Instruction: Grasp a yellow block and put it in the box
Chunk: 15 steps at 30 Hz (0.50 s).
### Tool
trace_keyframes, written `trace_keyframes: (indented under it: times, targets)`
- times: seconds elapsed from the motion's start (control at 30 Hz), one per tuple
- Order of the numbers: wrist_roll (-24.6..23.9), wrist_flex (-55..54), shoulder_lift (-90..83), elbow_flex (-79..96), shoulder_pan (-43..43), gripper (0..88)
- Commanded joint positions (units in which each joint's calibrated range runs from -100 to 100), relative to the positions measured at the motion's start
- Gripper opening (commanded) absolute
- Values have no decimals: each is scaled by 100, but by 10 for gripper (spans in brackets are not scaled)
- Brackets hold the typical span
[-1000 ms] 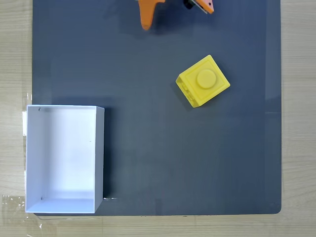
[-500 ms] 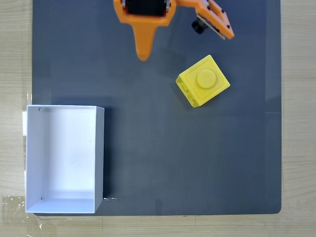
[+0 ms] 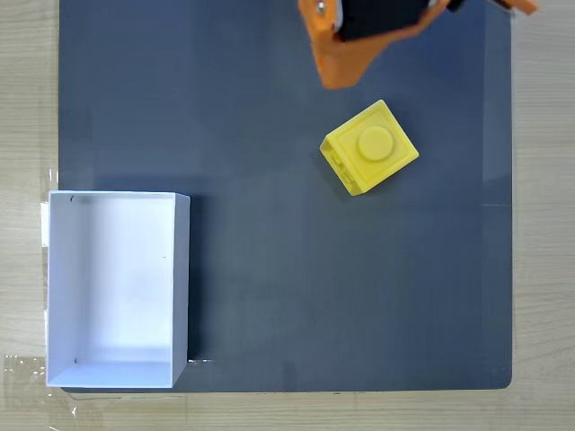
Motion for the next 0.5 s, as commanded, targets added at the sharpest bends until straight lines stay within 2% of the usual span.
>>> trace_keyframes:
  times: [0.0,0.13,0.23,0.47]
  targets:
    - [466,207,354,-530,-27,12]
    - [907,199,701,-567,-52,75]
    - [1054,199,871,-558,-69,191]
    - [1048,199,1218,-467,-305,467]
